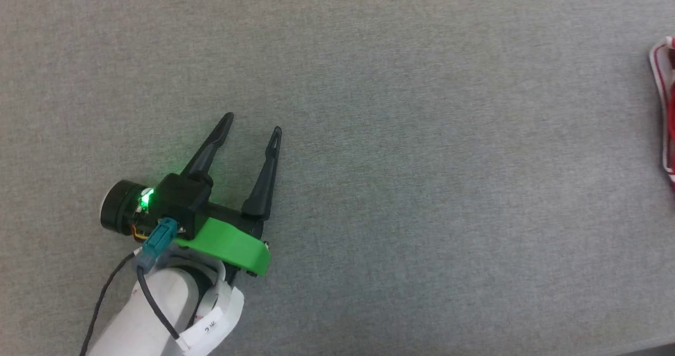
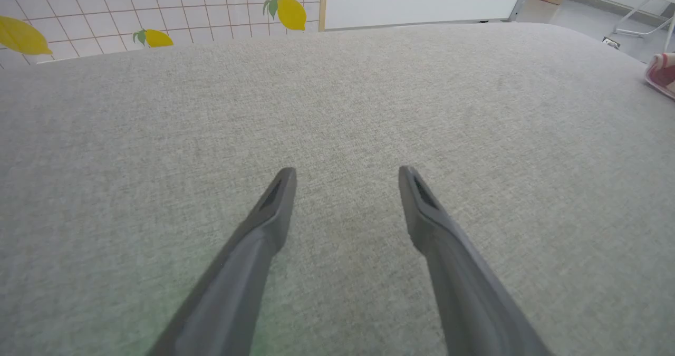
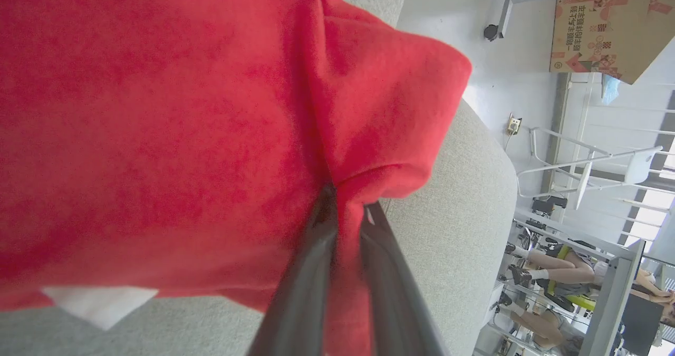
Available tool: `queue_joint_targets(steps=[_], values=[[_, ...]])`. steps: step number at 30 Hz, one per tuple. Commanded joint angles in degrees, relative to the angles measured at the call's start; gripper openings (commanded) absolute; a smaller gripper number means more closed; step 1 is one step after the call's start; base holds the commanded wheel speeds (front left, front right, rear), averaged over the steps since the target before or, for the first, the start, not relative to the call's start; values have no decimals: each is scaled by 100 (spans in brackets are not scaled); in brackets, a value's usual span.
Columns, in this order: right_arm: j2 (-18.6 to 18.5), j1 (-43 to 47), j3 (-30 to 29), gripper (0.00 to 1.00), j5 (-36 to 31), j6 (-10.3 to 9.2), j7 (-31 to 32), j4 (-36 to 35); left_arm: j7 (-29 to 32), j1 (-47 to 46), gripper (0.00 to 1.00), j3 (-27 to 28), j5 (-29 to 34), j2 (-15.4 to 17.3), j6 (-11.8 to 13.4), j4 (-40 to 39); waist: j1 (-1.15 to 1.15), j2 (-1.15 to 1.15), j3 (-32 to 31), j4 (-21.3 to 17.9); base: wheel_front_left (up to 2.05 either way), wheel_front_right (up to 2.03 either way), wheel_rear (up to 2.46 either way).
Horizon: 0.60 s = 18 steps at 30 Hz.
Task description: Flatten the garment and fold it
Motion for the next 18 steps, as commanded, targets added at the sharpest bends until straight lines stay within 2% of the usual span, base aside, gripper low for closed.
queue_joint_targets(steps=[1, 6, 7, 8, 13, 18], values=[[47, -145, -90, 0, -83, -11, -97, 122, -13, -115, 100, 1, 26, 40, 36, -2, 0, 0, 62, 71, 0, 0, 0], [188, -248, -258, 0, -259, -11, -254, 488, -64, -151, 100, -21, 11, -4, 48, 81, 0, 0, 3, 129, 0, 0, 0], [220, -274, -281, 53, -288, -11, -274, 530, -82, -151, 100, -21, 2, -14, 49, 109, 0, 0, -33, 131, 0, 0, 0], [273, -306, -304, 100, -302, -11, -292, 577, -104, -150, 100, -23, -12, -27, 48, 148, 0, 0, -96, 133, 0, 0, 0], [478, -448, -268, 100, -140, -11, -468, 567, -231, -93, 100, -26, -116, -98, 34, 397, 0, 0, -632, 153, 0, 0, 0], [691, -586, -202, 100, 335, -11, -777, 122, -336, 56, 100, 27, -262, -99, 24, 682, 0, 0, -1329, 200, 0, 0, 0]])
